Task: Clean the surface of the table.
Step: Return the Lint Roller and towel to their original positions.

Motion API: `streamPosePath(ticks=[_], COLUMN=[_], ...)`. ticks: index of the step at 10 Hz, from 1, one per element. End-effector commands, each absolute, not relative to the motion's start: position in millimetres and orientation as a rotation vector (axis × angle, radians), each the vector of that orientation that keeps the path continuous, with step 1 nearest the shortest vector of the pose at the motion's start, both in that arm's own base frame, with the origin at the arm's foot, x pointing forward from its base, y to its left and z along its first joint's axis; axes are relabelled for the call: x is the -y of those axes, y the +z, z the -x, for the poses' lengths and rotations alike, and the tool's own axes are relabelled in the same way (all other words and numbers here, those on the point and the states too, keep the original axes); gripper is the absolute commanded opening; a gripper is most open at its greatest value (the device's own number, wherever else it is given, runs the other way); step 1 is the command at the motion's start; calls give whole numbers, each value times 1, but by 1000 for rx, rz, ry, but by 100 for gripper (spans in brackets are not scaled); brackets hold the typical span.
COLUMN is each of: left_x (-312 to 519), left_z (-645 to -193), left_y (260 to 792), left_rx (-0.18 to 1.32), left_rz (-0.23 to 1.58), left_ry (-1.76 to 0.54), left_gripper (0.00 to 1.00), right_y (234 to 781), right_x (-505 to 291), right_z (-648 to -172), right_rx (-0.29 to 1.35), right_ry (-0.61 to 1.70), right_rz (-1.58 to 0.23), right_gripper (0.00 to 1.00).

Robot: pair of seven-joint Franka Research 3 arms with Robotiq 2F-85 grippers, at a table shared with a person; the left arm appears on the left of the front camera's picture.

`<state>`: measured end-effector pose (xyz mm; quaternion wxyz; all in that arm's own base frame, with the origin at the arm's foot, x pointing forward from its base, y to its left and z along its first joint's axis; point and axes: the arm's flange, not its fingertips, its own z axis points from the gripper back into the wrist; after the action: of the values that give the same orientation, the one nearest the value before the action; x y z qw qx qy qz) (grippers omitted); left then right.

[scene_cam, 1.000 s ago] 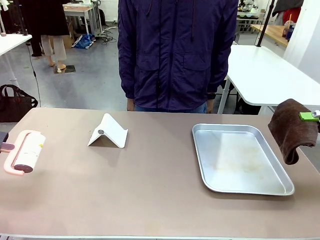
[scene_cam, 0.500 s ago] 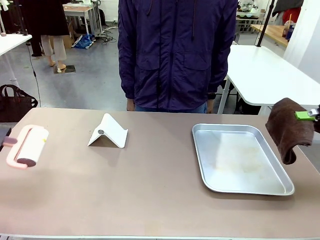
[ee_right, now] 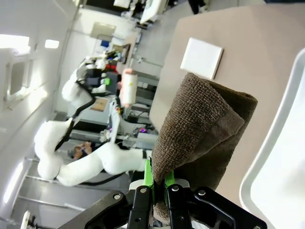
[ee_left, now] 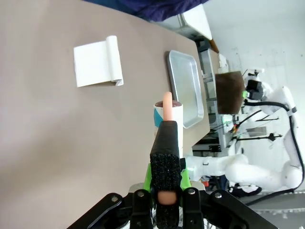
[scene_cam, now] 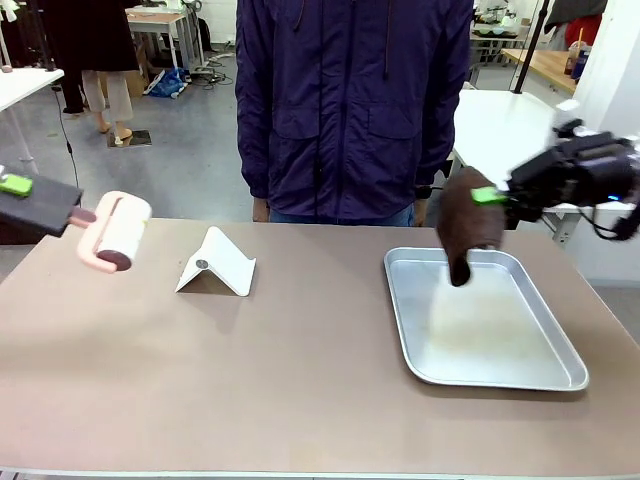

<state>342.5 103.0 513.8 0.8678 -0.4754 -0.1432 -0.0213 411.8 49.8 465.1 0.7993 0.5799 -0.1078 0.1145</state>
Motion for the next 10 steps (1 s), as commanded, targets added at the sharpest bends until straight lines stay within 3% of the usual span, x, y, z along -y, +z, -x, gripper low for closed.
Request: streamPosePath(ticks=[1,4,7,10], left_x=[-73,-21,26,56], left_z=[-357,-387,-413,-426], left_y=[529,544,529,526], left_rx=[269,288,271,269], left_rz=[919,756,623,677], left_ry=[-54,-68,-102,-59], left_gripper=[22,22,22,22], right_y=[460,426,390,383], right_x=[-85,-152,-197,-209], right_z=[-450,-489,-498,-483], right_rx=[222,149,135,97], right_ry=[208,262,246,305], right_rz=[-1216,-1175,-1118,-1136], right_gripper=[10,10,10,10])
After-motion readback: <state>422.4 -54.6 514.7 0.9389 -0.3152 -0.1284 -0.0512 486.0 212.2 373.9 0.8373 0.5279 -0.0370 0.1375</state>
